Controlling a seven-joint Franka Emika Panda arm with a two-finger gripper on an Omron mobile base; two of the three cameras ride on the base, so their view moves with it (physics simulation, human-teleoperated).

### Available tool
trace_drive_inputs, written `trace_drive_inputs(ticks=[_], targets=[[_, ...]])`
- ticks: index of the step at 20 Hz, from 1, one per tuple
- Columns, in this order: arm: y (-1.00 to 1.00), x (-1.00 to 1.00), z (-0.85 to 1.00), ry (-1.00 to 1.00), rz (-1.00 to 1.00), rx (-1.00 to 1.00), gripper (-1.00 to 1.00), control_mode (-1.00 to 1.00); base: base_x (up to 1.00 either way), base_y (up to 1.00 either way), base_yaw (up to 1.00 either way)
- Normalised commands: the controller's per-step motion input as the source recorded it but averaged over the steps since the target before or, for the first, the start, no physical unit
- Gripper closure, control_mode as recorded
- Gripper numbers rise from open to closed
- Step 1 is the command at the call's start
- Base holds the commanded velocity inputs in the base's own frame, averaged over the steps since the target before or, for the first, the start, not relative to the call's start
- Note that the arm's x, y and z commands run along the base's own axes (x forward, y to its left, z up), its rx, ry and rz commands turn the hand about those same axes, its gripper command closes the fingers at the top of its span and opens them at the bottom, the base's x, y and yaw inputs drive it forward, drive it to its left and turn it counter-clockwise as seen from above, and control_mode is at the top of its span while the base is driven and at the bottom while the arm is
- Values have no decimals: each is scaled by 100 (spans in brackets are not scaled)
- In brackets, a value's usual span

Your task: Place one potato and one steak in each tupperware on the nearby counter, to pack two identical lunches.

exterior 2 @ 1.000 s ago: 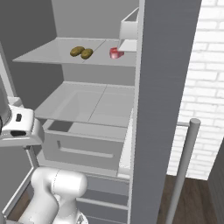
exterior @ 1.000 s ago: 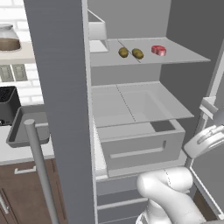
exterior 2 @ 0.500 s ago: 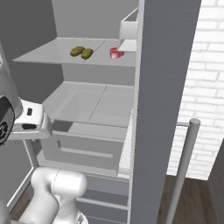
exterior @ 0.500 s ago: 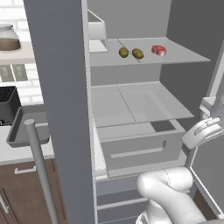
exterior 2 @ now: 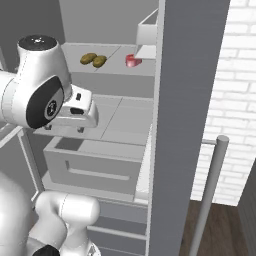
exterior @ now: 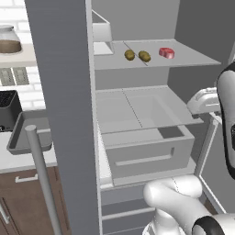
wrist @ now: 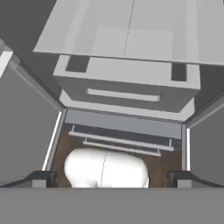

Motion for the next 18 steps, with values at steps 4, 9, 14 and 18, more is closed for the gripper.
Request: trace_drive_inputs(ticks=[4,9,14,18], targets=[[-29,100,6,-4,-17,-3,-100,-100,0,0,0],[-9,100,32,-6,-9,-3,-100,-100,0,0,0],[-12,76,66,-6,0,0,-100,-100,0,0,0],[-26,59,49,-6,0,-3,-100,-100,0,0,0]])
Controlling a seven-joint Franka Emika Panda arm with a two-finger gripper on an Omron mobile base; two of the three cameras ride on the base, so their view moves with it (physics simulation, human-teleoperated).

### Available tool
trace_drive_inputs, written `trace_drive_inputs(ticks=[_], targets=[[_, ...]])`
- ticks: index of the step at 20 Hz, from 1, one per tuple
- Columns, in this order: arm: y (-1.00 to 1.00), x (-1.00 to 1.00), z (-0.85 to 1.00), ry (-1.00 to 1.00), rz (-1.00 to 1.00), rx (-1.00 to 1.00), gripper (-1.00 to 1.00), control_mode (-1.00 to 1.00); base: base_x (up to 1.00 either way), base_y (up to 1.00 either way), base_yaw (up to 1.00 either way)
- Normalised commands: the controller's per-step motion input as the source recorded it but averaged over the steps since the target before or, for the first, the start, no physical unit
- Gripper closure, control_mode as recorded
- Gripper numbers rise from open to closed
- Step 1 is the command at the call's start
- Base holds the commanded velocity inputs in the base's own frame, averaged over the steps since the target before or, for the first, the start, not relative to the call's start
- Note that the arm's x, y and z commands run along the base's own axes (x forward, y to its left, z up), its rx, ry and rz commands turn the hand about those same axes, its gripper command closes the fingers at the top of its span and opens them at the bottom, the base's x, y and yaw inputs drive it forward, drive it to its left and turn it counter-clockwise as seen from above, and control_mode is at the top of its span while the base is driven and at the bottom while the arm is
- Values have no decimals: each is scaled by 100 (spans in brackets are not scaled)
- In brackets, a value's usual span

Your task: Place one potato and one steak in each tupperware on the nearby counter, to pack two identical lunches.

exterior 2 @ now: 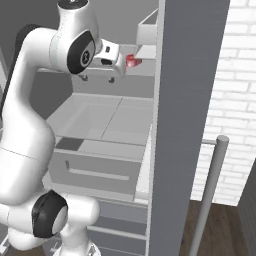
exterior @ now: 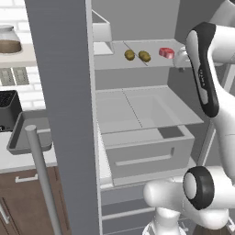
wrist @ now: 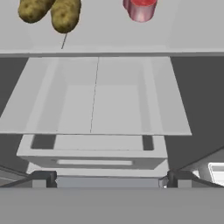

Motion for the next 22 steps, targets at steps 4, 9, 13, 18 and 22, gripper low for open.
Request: trace_drive_inputs(ticks=[4,9,13,18,22], targets=[[-14,80,10,-9,4,-7,-100,-100,0,0,0],[-14,83,-1,-10,8,-2,-100,-100,0,0,0],[-16,69,-9,-11,14,0,-100,-100,0,0,0],[-9,20,-2,-9,10,-1,-100,-100,0,0,0],[0,29,-4,0,0,-1,-100,-100,0,0,0]])
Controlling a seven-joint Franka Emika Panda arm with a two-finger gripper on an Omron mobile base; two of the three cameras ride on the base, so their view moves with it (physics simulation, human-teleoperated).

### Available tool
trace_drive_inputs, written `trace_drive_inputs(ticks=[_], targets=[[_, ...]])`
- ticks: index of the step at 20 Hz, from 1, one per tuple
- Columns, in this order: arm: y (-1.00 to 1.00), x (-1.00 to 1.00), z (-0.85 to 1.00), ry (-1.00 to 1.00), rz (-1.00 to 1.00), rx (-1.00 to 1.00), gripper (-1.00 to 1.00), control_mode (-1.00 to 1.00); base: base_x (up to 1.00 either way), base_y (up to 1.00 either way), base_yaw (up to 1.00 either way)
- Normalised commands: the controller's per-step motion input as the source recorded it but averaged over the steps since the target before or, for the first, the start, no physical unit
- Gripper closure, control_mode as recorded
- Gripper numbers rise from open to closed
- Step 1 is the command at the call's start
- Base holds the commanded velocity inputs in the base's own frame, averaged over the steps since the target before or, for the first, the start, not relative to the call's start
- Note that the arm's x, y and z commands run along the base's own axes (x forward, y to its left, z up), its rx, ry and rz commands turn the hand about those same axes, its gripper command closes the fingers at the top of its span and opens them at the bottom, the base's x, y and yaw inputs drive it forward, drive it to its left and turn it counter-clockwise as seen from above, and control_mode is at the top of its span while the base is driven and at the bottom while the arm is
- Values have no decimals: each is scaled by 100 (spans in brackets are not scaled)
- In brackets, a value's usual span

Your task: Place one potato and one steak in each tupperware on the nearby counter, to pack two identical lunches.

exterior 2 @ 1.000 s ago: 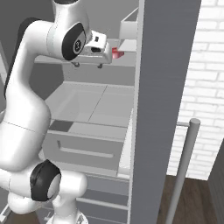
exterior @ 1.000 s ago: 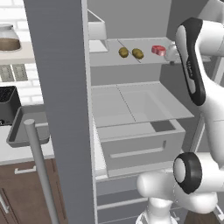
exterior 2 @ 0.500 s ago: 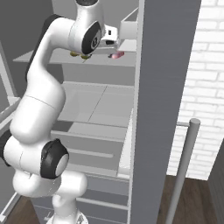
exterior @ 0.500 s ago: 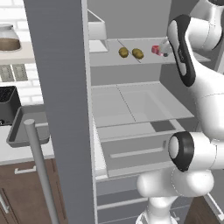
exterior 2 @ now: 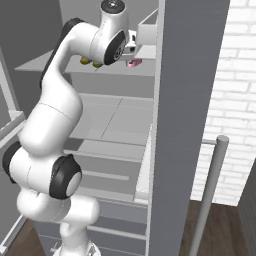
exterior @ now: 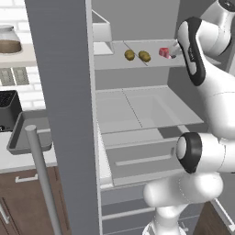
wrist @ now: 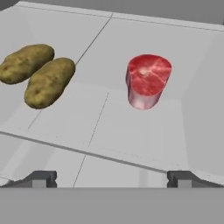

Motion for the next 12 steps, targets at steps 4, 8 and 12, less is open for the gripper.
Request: trace_drive_inputs(ticks=[4,8,12], targets=[[0,46,-24,0,0,0,-100,-100,0,0,0],[-4,37,-8,0,0,0,-100,-100,0,0,0],[-8,41,0,0,0,0,-100,-100,0,0,0]])
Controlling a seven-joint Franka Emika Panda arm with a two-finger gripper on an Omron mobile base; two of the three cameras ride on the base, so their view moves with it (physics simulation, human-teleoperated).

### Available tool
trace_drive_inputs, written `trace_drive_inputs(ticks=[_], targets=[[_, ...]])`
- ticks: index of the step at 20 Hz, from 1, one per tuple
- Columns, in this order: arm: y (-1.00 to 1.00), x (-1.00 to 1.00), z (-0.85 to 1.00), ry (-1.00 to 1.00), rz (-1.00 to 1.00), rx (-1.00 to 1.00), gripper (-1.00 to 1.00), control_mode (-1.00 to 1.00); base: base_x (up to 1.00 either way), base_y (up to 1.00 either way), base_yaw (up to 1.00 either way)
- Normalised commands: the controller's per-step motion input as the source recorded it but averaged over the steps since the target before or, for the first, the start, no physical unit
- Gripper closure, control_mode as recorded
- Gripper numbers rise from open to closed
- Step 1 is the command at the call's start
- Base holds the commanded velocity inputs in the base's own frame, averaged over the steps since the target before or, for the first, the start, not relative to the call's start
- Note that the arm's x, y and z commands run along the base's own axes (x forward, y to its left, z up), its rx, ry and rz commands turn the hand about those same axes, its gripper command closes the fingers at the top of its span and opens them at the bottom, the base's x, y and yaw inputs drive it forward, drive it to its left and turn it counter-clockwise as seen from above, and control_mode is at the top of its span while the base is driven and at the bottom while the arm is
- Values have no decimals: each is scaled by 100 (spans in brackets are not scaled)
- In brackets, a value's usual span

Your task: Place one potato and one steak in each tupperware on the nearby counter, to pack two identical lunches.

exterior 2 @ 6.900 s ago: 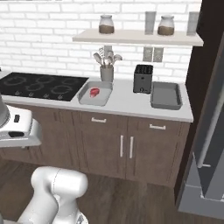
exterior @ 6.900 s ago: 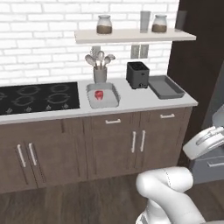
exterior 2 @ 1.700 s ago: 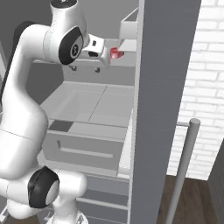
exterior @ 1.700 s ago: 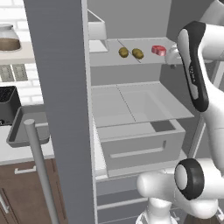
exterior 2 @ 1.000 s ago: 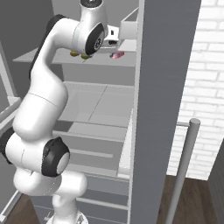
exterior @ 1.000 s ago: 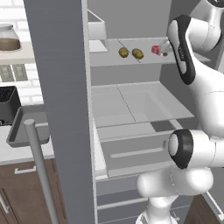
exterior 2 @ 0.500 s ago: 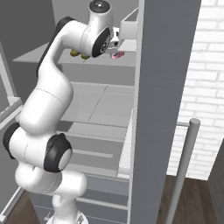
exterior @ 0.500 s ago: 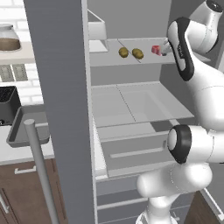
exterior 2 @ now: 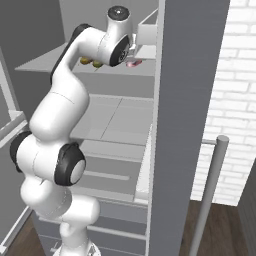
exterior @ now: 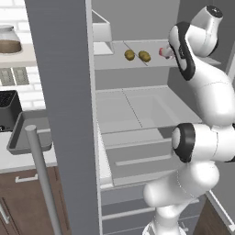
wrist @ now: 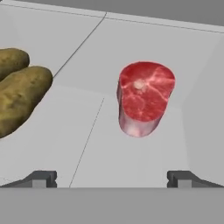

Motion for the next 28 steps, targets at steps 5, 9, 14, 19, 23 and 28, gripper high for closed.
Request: trace_drive_inputs(ticks=[5,9,14,19,23,28], targets=[[-7,42,0,0,0,0,-100,-100,0,0,0],[-10,37,0,0,-2,0,-100,-100,0,0,0],[-16,33,0,0,-3,0,-100,-100,0,0,0],[-6,23,-9,0,-1,0,-100,-100,0,0,0],[23,15,-30,0,3,-5,-100,-100,0,0,0],[41,5,-49,0,11,-7,100,-100,0,0,0]])
